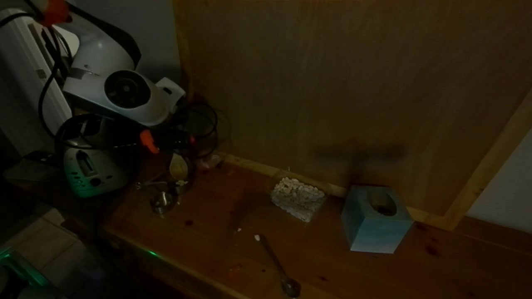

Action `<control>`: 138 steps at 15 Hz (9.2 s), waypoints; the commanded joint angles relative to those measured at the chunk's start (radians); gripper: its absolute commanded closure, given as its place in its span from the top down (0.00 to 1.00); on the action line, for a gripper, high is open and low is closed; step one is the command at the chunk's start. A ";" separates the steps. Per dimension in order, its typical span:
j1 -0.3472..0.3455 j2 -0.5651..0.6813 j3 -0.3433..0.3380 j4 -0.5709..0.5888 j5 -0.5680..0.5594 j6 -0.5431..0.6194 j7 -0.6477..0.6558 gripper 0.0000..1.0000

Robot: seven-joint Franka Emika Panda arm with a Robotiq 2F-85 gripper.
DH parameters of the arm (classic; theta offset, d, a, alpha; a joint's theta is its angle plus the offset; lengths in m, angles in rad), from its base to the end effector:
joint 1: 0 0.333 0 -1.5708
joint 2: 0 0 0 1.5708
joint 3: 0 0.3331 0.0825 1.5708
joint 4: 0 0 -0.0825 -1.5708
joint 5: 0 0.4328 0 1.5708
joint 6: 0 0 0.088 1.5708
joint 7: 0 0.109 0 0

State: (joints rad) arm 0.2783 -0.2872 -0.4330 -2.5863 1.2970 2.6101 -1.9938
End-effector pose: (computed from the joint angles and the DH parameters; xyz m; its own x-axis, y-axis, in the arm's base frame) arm 0.4628 -0.0866 0.3469 0.4488 0.4404 0.7775 0.6547 -0.7543 0.0493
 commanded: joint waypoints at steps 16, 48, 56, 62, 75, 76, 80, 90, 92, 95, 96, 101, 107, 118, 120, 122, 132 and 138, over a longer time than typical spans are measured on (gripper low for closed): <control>-0.004 -0.008 -0.021 0.003 -0.016 -0.028 -0.016 0.06; -0.387 -0.001 0.248 0.006 0.022 -0.247 -0.037 0.05; -0.426 -0.015 0.206 0.007 0.041 -0.394 -0.080 0.05; -0.454 -0.010 0.206 0.005 0.029 -0.439 -0.090 0.05; -0.464 -0.016 0.225 -0.004 0.037 -0.409 -0.140 0.05; -0.466 -0.017 0.215 -0.002 0.020 -0.447 -0.136 0.05; -0.471 -0.007 0.216 0.002 0.029 -0.436 -0.141 0.05; -0.464 -0.043 0.251 -0.013 -0.010 -0.421 -0.101 0.06; -0.461 -0.071 0.271 -0.016 -0.033 -0.413 -0.074 0.06; -0.456 -0.105 0.318 -0.016 -0.074 -0.340 -0.024 0.06; -0.455 -0.112 0.336 -0.013 -0.097 -0.305 0.003 0.06; -0.454 -0.114 0.420 -0.017 -0.348 -0.080 0.212 0.05; -0.586 -0.077 0.529 -0.041 -0.802 0.029 0.580 0.05; -0.618 -0.015 0.437 -0.021 -1.199 0.018 0.901 0.07; -0.593 0.020 0.372 0.001 -1.263 0.031 0.971 0.06; -0.571 0.042 0.318 0.016 -1.306 0.024 1.020 0.06; -0.498 0.211 0.208 0.050 -1.305 0.048 1.068 0.06; -0.507 0.298 0.205 0.077 -1.305 0.076 1.088 0.06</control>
State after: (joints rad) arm -0.2359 -0.0441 -0.2195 -2.5419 0.0110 2.6706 -0.9393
